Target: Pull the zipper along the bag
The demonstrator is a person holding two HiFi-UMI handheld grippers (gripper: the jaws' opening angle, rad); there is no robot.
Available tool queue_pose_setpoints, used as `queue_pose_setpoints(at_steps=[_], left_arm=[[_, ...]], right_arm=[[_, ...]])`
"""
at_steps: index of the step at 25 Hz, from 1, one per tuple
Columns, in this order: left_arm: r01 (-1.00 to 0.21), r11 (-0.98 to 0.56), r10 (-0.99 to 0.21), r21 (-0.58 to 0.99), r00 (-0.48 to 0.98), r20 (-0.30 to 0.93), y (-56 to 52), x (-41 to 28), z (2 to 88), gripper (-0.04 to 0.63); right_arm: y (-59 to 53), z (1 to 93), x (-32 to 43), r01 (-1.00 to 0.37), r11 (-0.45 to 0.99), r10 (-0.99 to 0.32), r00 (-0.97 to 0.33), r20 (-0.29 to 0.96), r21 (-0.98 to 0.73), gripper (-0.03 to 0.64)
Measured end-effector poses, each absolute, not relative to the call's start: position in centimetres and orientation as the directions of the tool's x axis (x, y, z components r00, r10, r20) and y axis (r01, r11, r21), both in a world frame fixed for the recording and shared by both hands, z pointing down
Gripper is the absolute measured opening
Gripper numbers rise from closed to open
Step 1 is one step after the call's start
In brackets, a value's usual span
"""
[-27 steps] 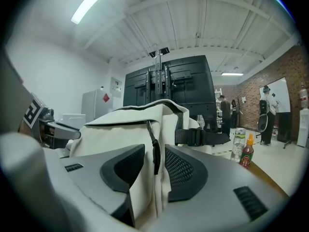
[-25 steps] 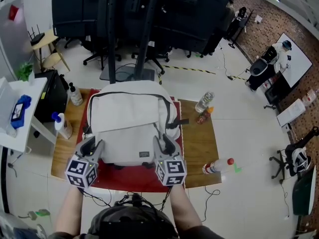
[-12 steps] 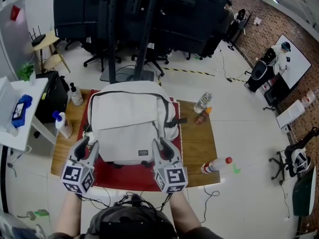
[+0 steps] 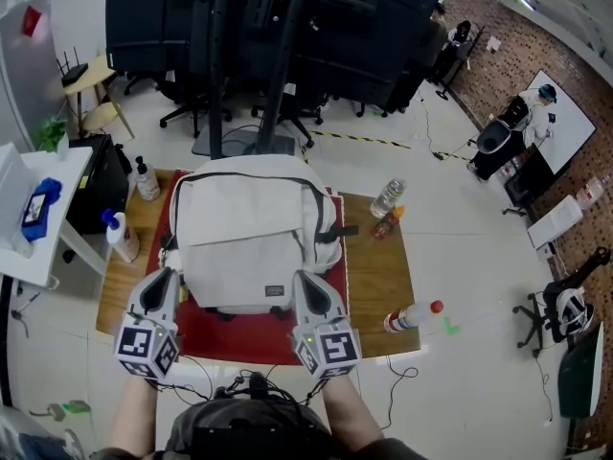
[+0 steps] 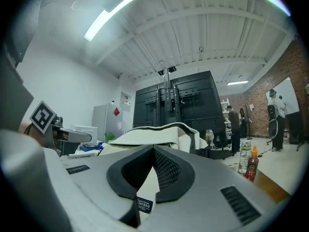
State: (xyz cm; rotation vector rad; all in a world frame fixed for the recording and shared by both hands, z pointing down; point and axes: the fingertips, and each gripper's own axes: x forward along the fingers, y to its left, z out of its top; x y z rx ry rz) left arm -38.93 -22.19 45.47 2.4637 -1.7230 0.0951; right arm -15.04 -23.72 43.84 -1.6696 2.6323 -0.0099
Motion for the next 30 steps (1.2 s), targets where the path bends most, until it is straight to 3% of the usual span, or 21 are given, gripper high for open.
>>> queue_pose_setpoints(at_steps=[3,30], left_arm=[[-0.936,-0.340,-0.924,0.087,0.350,0.152,-21.6,-38.8,46.3,0.032],[-0.925,-0.364,-0.906,0.108,0.379,0.190,-20.7,-37.0,47.0,0.031]], right_arm=[[-23.2,44.2,-15.3,-0.904,0.428,-0.904,-0.428,-0.007,0.000,0.023],[-22.2,47.1,-15.5,-0.884,0.461,-0.885,-0.452,0.117,0.074,0.020]])
